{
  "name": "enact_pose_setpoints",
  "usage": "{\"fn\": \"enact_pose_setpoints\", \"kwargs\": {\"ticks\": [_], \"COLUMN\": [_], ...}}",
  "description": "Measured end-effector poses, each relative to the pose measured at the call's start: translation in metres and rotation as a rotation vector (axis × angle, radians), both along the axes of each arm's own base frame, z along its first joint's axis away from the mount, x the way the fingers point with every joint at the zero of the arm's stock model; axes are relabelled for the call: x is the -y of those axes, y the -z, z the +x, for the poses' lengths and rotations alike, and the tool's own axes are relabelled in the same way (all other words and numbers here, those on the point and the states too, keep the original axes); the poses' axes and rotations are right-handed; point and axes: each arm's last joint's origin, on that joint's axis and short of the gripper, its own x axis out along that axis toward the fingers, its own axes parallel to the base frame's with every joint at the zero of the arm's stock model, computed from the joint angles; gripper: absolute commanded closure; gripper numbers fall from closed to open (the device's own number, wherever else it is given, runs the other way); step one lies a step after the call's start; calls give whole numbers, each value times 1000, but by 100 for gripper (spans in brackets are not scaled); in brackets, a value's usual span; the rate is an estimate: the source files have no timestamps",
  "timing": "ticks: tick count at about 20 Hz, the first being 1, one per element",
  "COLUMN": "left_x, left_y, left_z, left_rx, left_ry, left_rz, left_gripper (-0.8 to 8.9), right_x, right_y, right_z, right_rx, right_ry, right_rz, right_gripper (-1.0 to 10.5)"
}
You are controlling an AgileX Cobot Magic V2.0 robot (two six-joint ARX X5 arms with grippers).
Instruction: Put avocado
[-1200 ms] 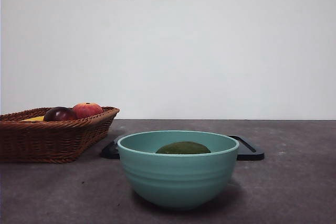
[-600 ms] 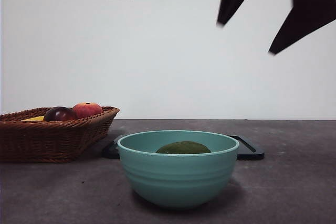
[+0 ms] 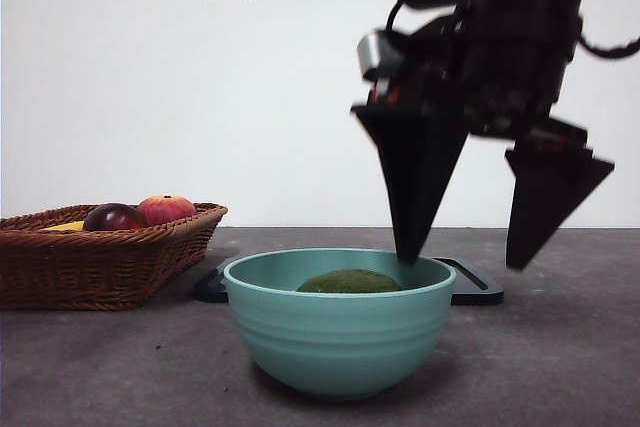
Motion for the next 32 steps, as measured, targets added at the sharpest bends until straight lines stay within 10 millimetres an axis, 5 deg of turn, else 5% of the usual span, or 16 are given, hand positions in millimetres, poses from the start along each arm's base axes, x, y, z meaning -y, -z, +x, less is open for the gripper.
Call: {"fn": "enact_pose_setpoints", "kwargs": {"ticks": [5, 10, 19, 25, 32], "left_x": [0, 0, 0, 0, 0], "left_y": [0, 0, 0, 0, 0], "left_z": [0, 0, 0, 0, 0], "left_rx": [0, 0, 0, 0, 0], "left_ry": [0, 0, 0, 0, 0], "left_rz": [0, 0, 0, 0, 0], "left_gripper": [284, 284, 284, 284, 284], "right_x": [-14, -29, -30, -17, -10], "right_y": [22, 33, 16, -26, -22], "right_z": [2, 2, 10, 70, 167], "right_rx": [-55, -67, -64, 24, 19], "right_ry": [-32, -42, 62, 202, 315], "right_rz": [-21, 17, 16, 76, 155], "right_gripper": [452, 945, 941, 941, 941]}}
